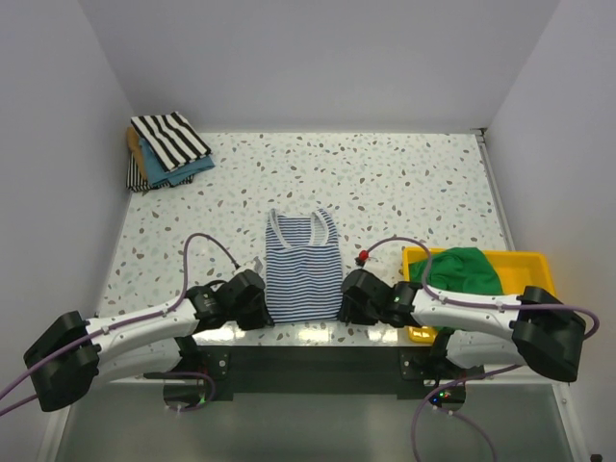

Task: Fold and stack the tank tops
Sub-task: Fold the tank top

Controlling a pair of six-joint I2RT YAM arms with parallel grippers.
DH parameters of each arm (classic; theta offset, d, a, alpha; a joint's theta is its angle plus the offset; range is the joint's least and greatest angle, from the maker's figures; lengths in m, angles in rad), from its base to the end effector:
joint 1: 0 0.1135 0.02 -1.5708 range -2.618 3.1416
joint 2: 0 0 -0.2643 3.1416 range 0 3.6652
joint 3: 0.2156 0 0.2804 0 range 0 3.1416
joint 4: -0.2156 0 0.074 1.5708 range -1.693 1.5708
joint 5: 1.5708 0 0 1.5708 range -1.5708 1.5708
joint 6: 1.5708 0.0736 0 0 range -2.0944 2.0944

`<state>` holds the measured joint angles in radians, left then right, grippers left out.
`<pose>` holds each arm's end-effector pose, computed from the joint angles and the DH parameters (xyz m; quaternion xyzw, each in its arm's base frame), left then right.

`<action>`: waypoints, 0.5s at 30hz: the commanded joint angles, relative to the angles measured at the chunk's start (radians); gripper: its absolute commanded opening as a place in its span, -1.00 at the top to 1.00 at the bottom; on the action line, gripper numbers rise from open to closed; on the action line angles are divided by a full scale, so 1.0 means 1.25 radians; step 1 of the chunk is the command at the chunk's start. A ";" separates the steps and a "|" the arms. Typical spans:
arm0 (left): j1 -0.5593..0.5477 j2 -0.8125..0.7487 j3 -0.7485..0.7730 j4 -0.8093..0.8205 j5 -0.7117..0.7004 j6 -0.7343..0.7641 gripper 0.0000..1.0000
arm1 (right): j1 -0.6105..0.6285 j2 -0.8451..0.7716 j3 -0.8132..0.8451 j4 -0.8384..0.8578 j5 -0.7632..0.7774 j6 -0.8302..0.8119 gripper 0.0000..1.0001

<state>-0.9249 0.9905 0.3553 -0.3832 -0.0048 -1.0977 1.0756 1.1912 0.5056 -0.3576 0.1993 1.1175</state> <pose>0.1259 -0.1664 0.0947 -0.0837 0.9585 -0.2299 0.1467 0.1296 0.2092 0.1057 0.0461 0.9599 0.1870 0.2039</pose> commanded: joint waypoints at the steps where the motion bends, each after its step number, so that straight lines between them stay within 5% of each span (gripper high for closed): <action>1: -0.007 -0.003 -0.008 -0.030 -0.008 -0.001 1.00 | 0.005 0.021 0.031 0.039 0.036 0.018 0.16; 15: -0.007 -0.006 -0.004 -0.048 -0.018 0.003 1.00 | 0.015 -0.052 0.035 0.015 0.058 0.015 0.13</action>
<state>-0.9260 0.9813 0.3553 -0.3996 -0.0063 -1.0985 1.0897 1.1374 0.5198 -0.3374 0.2226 1.1198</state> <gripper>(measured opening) 0.019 0.431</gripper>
